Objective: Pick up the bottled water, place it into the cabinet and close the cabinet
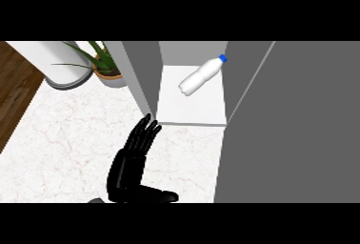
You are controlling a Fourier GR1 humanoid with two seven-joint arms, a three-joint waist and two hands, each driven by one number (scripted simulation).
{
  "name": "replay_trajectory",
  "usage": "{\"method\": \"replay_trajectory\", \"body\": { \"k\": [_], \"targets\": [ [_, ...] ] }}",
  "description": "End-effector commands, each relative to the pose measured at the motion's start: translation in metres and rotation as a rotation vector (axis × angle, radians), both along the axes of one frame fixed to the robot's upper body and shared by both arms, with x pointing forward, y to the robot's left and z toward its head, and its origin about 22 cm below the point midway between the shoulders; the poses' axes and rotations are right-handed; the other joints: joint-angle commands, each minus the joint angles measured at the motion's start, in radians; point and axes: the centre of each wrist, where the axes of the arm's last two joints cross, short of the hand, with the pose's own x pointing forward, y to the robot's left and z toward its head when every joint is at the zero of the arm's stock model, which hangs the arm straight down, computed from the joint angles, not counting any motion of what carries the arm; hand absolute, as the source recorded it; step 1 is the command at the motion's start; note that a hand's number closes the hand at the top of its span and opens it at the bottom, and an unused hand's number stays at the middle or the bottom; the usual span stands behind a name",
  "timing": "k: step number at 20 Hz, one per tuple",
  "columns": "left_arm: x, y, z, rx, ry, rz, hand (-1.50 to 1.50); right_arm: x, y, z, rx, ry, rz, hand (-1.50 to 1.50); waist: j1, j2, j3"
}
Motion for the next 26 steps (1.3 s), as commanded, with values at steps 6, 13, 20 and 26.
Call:
{"method": "replay_trajectory", "body": {
  "k": [6,13,20,26],
  "targets": [
    [-0.045,0.076,0.009,0.030,-0.050,-0.025,-1.50,0.014,-0.001,0.038,-0.244,-0.114,0.402,1.50,0.027,0.001,-0.004],
    [-0.078,0.132,0.014,0.044,-0.076,0.018,-1.50,0.020,0.010,0.054,-0.220,-0.161,0.452,1.50,0.035,0.002,-0.007],
    [-0.091,0.178,0.028,0.038,-0.104,-0.006,-1.50,0.025,0.029,0.050,-0.138,-0.043,0.481,1.50,0.053,0.019,-0.007],
    [-0.100,0.190,0.031,0.035,-0.105,-0.052,-1.50,0.046,0.034,0.053,-0.234,-0.118,0.598,1.50,0.094,0.031,-0.009]
  ]
}}
